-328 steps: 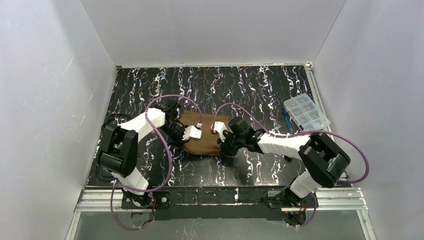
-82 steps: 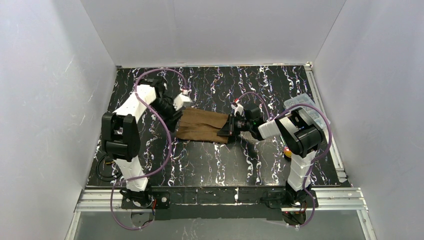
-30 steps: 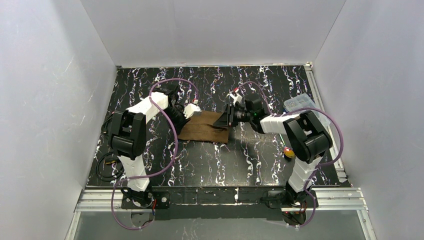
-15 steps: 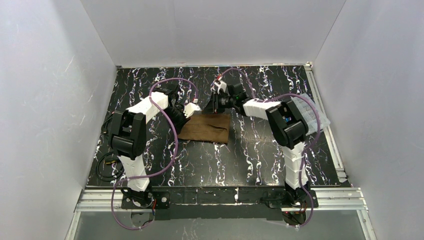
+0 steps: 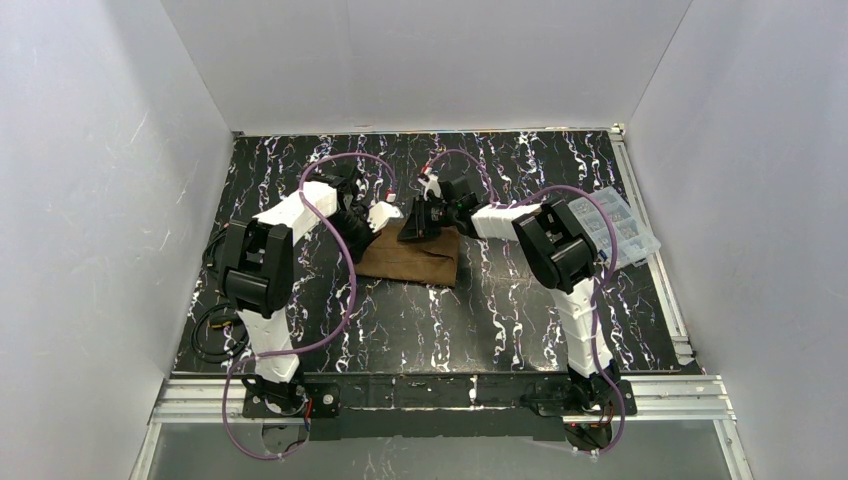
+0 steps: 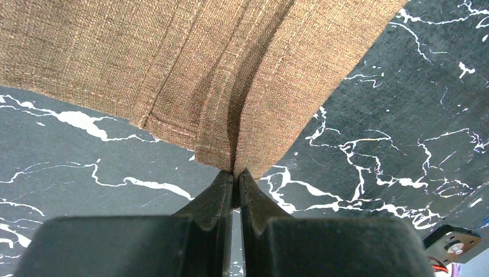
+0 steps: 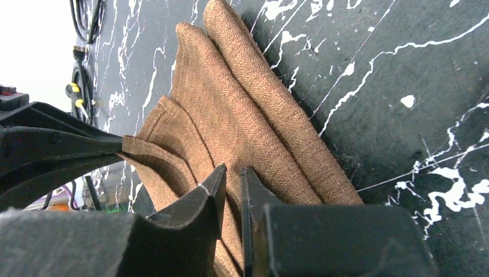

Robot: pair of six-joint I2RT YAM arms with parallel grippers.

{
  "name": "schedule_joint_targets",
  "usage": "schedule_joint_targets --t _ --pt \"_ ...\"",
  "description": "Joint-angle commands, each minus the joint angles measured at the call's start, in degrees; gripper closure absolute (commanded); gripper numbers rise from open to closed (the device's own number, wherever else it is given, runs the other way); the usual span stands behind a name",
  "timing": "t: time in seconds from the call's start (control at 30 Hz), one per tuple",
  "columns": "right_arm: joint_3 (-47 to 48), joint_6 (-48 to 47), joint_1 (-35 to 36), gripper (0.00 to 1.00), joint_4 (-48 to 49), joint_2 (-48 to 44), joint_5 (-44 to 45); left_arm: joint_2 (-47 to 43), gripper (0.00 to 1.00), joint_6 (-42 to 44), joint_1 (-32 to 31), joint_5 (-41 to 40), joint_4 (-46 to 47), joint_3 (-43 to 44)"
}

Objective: Fold the napkin into a case and place the utensils inside
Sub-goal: Smooth out the 2/3-rectangle-folded napkin at the center of the board.

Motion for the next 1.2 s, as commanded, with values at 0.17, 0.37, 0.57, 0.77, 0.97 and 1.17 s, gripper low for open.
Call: schedule_joint_targets --t 0.17,0.37,0.57,0.77,0.97,1.17 --pt "-2.2 -0.3 0.3 0.77 3.5 0.8 1.8 0.8 1.00 -2.0 -0.2 -0.3 -0.5 3.6" --pt "-4.4 0.8 0.3 0.78 5.6 0.4 0.8 1.8 1.00 -3.1 -0.1 -1.4 -0.6 6.3" --pt "-6.1 3.8 0.2 0.78 10.5 -1.1 -1.5 6.3 1.00 -4.4 -0.1 -4.2 0.4 8.4" --pt "-7.6 6.8 -0.5 0.76 14.6 -5.3 -2.3 11.1 1.00 -5.7 -0.1 -7.4 0.8 12.1" --pt "-8.4 5.4 -1.4 0.67 12.7 -10.5 -2.5 11.6 1.00 -5.9 -0.1 -7.0 1.2 12.2" --pt "-12.1 2.0 -3.1 0.65 9.6 -14.5 -3.3 10.9 1.00 -5.9 -0.1 -5.4 1.2 11.8"
